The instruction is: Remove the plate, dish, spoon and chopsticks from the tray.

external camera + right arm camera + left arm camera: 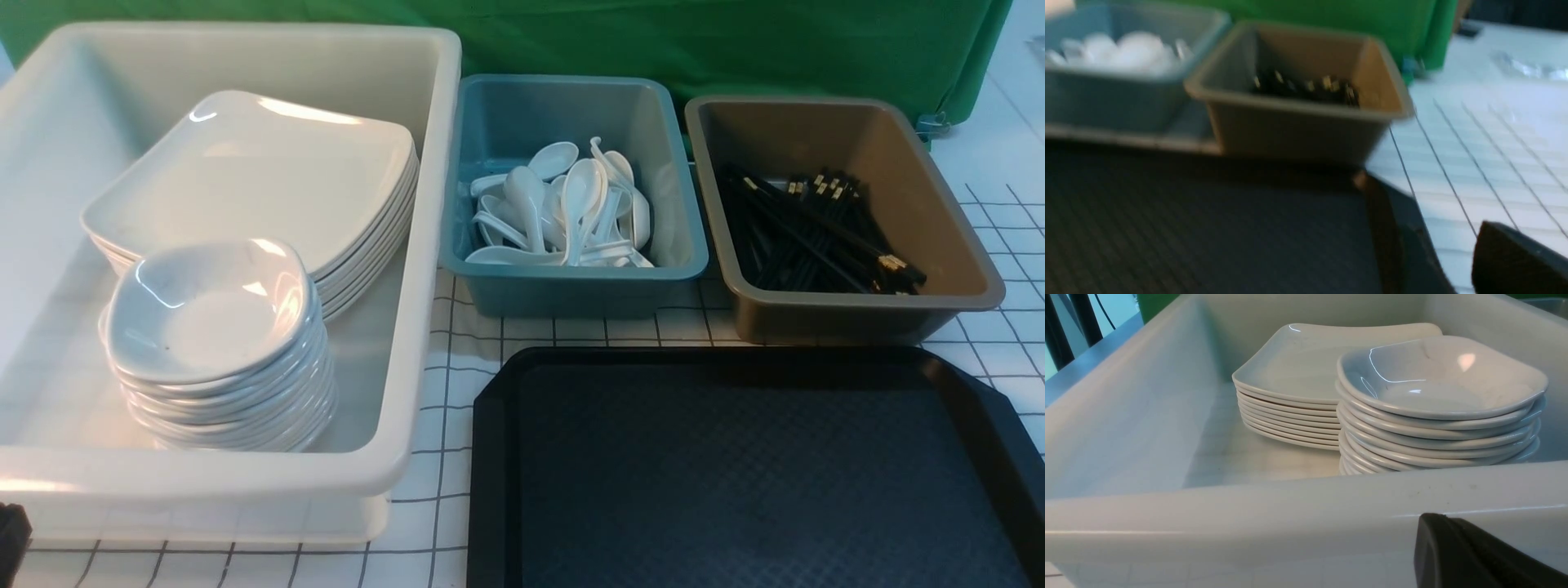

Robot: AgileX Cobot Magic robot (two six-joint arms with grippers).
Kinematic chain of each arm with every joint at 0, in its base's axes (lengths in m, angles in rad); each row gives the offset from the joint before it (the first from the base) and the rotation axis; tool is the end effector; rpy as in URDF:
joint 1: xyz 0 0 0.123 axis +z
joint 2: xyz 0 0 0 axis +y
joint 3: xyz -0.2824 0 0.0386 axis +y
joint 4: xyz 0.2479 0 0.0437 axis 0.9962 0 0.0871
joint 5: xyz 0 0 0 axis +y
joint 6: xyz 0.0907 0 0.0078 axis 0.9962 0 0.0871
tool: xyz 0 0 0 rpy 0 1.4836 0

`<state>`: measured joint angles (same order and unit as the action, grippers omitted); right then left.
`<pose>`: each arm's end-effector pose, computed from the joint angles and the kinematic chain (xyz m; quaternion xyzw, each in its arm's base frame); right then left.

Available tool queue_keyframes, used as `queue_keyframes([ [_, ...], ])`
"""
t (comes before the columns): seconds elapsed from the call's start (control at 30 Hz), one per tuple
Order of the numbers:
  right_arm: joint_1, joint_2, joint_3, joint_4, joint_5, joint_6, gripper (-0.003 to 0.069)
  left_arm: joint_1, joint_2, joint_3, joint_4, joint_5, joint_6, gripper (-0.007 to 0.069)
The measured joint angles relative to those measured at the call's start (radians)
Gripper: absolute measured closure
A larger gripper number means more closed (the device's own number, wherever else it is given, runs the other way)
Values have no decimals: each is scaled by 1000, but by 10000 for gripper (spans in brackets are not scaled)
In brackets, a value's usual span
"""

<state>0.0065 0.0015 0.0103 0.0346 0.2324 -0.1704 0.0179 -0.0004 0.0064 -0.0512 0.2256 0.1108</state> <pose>0.0559 0.0011 0.1884 -0.0570 0.7582 -0.0392 0.6483 0.0558 0.0000 0.1905 0.0200 0.7559 0.0214 0.6540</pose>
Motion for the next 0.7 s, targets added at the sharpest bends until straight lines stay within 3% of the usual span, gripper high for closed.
queue_keyframes([
  [0.7, -5, 0, 0, -2, 9, -25, 419, 0, 0, 0, 0, 0, 5, 621],
])
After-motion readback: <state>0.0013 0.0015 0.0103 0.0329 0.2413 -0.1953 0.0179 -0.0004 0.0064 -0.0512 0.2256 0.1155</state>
